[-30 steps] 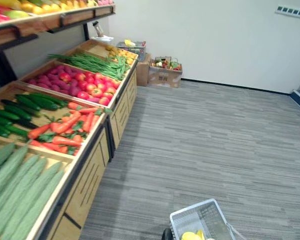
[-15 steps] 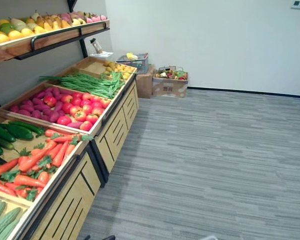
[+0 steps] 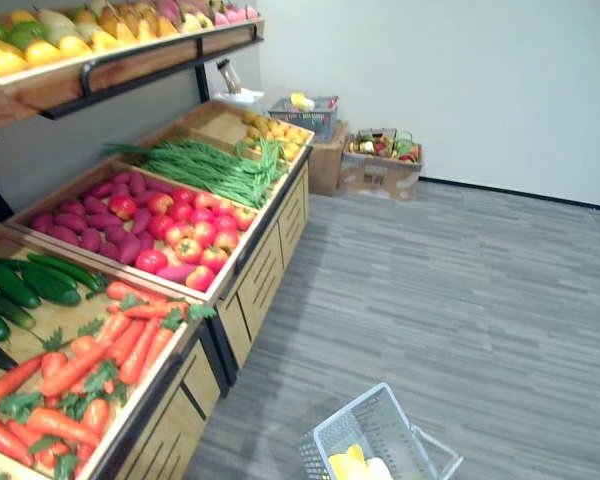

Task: Pick vegetable in the basket

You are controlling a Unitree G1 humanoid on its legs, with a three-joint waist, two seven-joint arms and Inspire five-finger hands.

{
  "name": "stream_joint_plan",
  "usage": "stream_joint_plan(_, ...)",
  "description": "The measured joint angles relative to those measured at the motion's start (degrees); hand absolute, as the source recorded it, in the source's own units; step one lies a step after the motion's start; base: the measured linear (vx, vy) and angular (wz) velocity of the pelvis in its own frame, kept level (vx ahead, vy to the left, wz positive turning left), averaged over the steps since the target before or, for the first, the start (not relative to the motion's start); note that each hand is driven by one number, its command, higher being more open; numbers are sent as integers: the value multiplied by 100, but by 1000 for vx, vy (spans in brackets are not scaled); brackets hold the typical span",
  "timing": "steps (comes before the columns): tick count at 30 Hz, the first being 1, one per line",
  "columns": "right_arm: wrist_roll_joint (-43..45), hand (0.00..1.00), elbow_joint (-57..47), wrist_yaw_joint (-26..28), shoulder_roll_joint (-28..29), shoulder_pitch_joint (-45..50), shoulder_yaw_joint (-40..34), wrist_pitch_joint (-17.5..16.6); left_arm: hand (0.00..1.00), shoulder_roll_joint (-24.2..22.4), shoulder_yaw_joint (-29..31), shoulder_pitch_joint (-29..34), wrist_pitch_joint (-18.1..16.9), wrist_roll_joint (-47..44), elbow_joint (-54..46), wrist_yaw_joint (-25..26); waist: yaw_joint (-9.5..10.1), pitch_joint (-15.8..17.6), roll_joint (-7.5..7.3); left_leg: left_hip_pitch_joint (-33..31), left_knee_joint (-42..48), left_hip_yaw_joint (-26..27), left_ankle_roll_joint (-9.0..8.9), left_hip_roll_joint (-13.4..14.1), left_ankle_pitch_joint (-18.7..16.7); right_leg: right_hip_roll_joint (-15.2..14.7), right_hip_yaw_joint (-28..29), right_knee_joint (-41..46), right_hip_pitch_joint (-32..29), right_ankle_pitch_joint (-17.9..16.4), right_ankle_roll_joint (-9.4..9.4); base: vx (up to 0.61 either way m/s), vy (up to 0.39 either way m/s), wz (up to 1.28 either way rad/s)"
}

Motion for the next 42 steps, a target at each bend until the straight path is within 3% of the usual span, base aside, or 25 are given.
stream_joint_plan(1, -80, 0, -56, 1, -2, -6, -21, -79, 100, -8, -21, 32, 3, -41, 2, 49, -4, 17, 34, 213, -20, -66, 55, -86, -103, -219, 69, 739, -234, 122, -42, 298, 140, 33)
stream_joint_plan(3, -141, 0, -127, 16, -8, -15, 1, -161, 100, -18, -67, 89, 1, -195, -3, 122, -8, 19, 66, 555, -59, -208, 88, -104, -250, -255, 49, 1253, -546, -465, -93, 274, 101, 33)
stream_joint_plan(4, -141, 0, -139, 19, -21, -45, 36, -183, 100, -24, -98, 102, 1, -259, -1, 152, -22, 21, 86, 731, -163, -330, 78, -69, -304, -138, -42, 1216, -818, -855, -104, 183, 33, 34)
stream_joint_plan(5, -141, 0, -142, 18, -35, -57, 67, -190, 100, -26, -137, 97, 0, -265, -2, 177, -25, 27, 113, 779, -187, -396, 73, -19, -332, -12, -61, 1058, -960, -1013, -135, 290, 9, 58)
stream_joint_plan(6, -144, 0, -106, 17, -74, -63, 168, -181, 100, -50, -209, 75, -1, -270, -2, 212, -58, 42, 209, 831, -183, -610, 88, 141, -423, 352, -70, 443, -1217, -1227, -196, 262, -61, 90)
stream_joint_plan(7, -117, 0, -21, 20, -72, -43, 159, -142, 100, -99, -235, 63, -8, -297, -5, 211, -142, 44, 327, 840, -176, -873, 12, 343, -487, 779, 75, -548, -1397, -1220, -176, 256, -83, 104)
stream_joint_plan(8, -132, 0, -32, 4, -66, -18, 159, -165, 100, -117, -242, 61, -11, -335, -6, 208, -178, 45, 366, 814, -174, -1015, -26, 416, -519, 988, 291, -1128, -1472, -1152, -121, 253, -131, 128)
stream_joint_plan(9, -150, 0, 1, 44, -90, 13, 202, -140, 100, -111, -247, 30, -7, -380, -5, 203, -278, 43, 363, 803, -148, -1383, -90, 500, -598, 1347, 996, -2260, -1594, -824, 1, 271, -211, 156)
stream_joint_plan(10, -150, 0, 60, 45, -74, 124, 201, -120, 100, -107, -248, -67, -6, -386, -5, 209, -348, 56, 325, 788, -90, -1826, -174, 526, -702, 1517, 1818, -3261, -1585, -329, 168, 296, -258, 172)
stream_joint_plan(11, -145, 0, 82, 47, -53, 173, 170, -122, 100, -113, -246, -121, -8, -385, -8, 205, -357, 59, 285, 765, -18, -2047, -228, 505, -782, 1538, 2178, -3627, -1550, -144, 346, 332, -325, 199)
stream_joint_plan(12, -158, 0, 118, 40, 0, 272, 156, -97, 100, -97, -231, -187, -8, -381, -6, 184, -364, 122, 147, 761, 266, -2500, -363, 401, -1013, 1496, 2617, -3723, -1453, 271, 574, 356, -350, 205)
stream_joint_plan(13, -150, 0, 282, 11, 19, 336, 50, 33, 100, -199, -204, -234, -4, -387, -20, 166, -361, 146, 126, 770, 543, -2883, -526, 470, -1195, 1580, 2520, -3283, -1390, 593, 208, 440, -434, 209)
stream_joint_plan(14, -149, 0, 337, -47, 0, 370, -83, 80, 100, -348, -151, -201, -11, -367, -81, 134, -325, 99, 293, 768, 600, -2965, -596, 631, -1237, 1643, 2233, -3013, -1379, 341, -19, 377, -360, 148)
stream_joint_plan(15, -173, 0, 327, -91, -32, 369, -93, 83, 100, -388, -122, -136, -17, -372, -173, 90, -310, 75, 371, 765, 617, -2963, -626, 732, -1253, 1675, 2070, -2926, -1351, 230, -89, 377, -338, 104)
stream_joint_plan(17, -519, 0, 212, -85, -200, 228, 6, 224, 100, -518, 84, -15, -21, -469, -346, 85, -284, 64, 497, 791, 551, -2793, -916, 1036, -1122, 1769, 1547, -3011, -1030, 80, -274, 330, -271, 100)
stream_joint_plan(19, -616, 0, 194, -75, -313, 143, 302, 333, 100, -458, 35, -12, -20, -493, -360, 96, -264, 25, 433, 722, 467, -2336, -996, 1143, -861, 1661, 1015, -3267, -699, 34, -351, 224, -226, 133)
stream_joint_plan(21, -578, 0, 173, -67, -330, 121, 439, 402, 100, -413, -59, -44, -29, -435, -360, 92, -267, -13, 368, 563, 332, -1716, -925, 1174, -642, 1516, 529, -3405, -567, 21, -371, 104, -130, 157)
stream_joint_plan(23, -248, 0, 204, -59, -284, 128, 399, 512, 100, -315, -372, -145, -64, -181, -358, 81, -327, -19, 324, 273, 183, -176, -742, 1203, -375, 1274, -315, -3511, -394, 12, -375, 38, -23, 212)
stream_joint_plan(25, -87, 0, 218, -75, -242, 167, 374, 491, 100, -303, -498, -177, -64, -78, -363, 83, -351, -30, 333, 194, 187, 835, -714, 1228, -303, 1155, -721, -3503, -255, -8, -364, 49, 85, 190)
stream_joint_plan(26, -23, 0, 172, -83, -204, 202, 382, 478, 100, -271, -493, -141, -70, -7, -365, 89, -328, -41, 294, 192, 123, 1067, -691, 1168, -227, 1077, -910, -3518, -87, -54, -297, 61, 144, 153)
stream_joint_plan(31, -426, 0, -41, -27, -3, 126, 444, 306, 100, -104, -491, -15, -125, -116, -274, 124, -286, -126, 111, 523, -1003, 659, -627, 716, 403, 947, -894, -3582, 0, -116, -203, 9, 121, 53)
stream_joint_plan(32, -420, 0, -45, -15, 2, 128, 440, 280, 100, -83, -483, -13, -145, -137, -266, 123, -295, -119, 81, 515, -1008, 609, -617, 687, 414, 937, -895, -3576, 12, -123, -193, -42, 78, 27)
stream_joint_plan(38, -295, 0, -71, -93, -107, 273, 432, 150, 100, -138, -335, 66, -312, -631, -242, 380, -419, -39, 210, 312, -1044, -184, -515, 580, 508, 815, -704, -3175, -1, -163, -139, -77, 36, 61)
stream_joint_plan(42, -314, 0, -50, -102, 16, 178, 498, 81, 100, -126, 522, 401, -433, -1622, -574, 780, -350, -2, 87, 115, -1046, -455, -563, 576, 574, 882, -475, -3295, 6, -208, -214, -34, -20, 34)
